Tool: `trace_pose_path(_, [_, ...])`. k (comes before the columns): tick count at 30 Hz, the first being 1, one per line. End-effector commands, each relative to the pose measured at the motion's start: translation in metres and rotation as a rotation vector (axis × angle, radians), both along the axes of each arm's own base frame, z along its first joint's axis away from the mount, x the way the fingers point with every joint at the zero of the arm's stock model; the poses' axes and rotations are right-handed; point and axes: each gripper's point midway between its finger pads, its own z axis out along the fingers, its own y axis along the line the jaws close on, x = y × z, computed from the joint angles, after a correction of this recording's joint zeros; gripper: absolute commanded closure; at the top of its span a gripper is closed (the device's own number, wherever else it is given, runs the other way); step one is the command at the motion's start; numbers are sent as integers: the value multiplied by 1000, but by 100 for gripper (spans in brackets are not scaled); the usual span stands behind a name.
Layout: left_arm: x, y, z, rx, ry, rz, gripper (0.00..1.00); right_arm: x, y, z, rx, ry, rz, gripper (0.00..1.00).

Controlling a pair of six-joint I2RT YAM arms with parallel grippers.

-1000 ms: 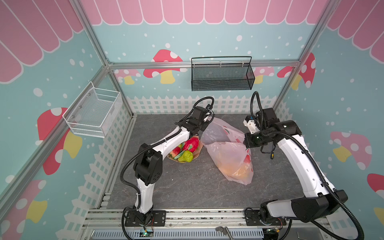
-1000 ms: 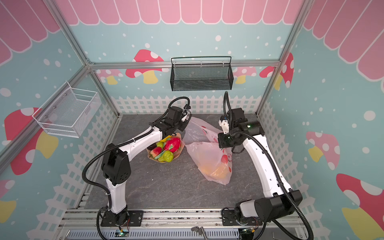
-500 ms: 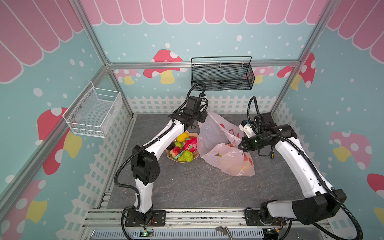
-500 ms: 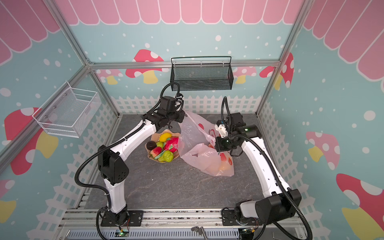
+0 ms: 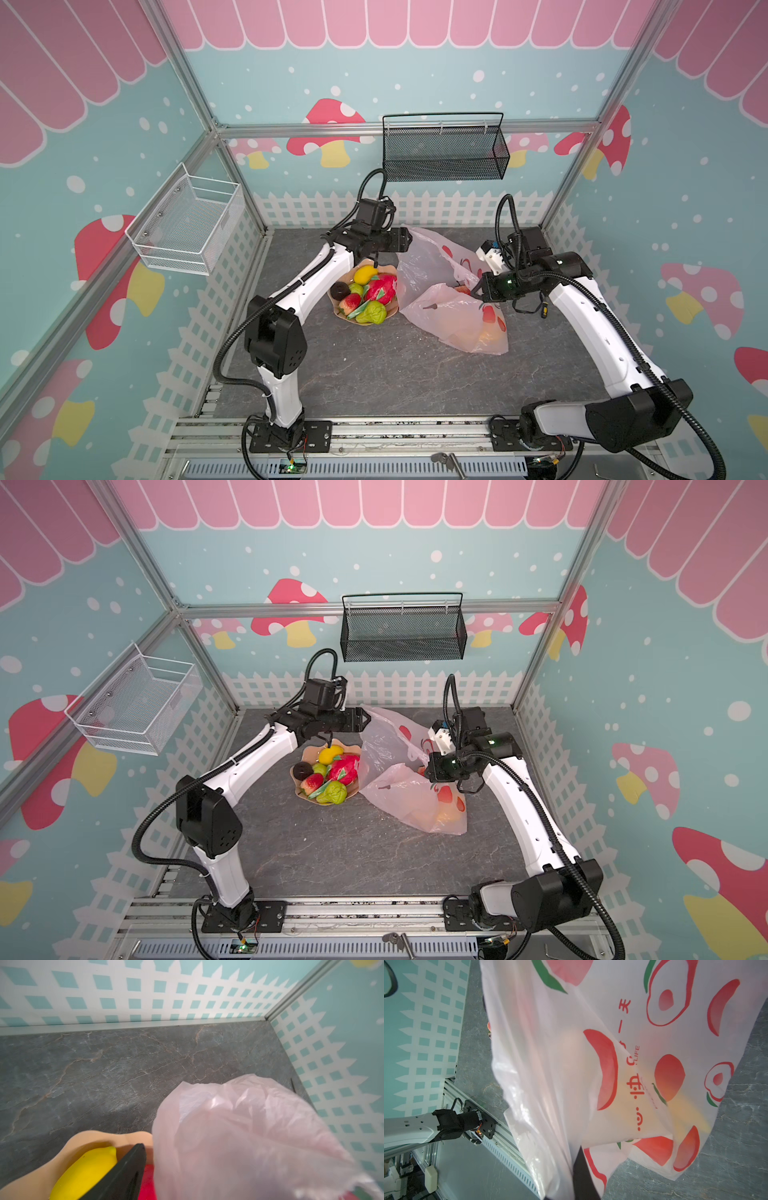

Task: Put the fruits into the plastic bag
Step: 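Move the left gripper back over the fruit bowl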

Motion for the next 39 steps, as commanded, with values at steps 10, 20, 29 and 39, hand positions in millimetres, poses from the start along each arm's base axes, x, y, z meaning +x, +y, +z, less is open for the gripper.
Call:
trace_pose_path(10, [-42, 30, 29, -153, 56, -3, 17, -4, 6, 11, 58, 5, -4, 100])
trace_pose_path(20, [-92, 41, 49, -189, -38, -26, 18, -7, 8, 13, 74, 9, -1, 100])
trace_pose_path(29, [-144, 10, 26, -54, -122, -258, 18, -8, 9, 13, 75, 9, 10, 100])
trace_pose_path(39, [-136, 56, -28, 259, 64, -134, 18, -11, 8, 14, 68, 8, 15, 100])
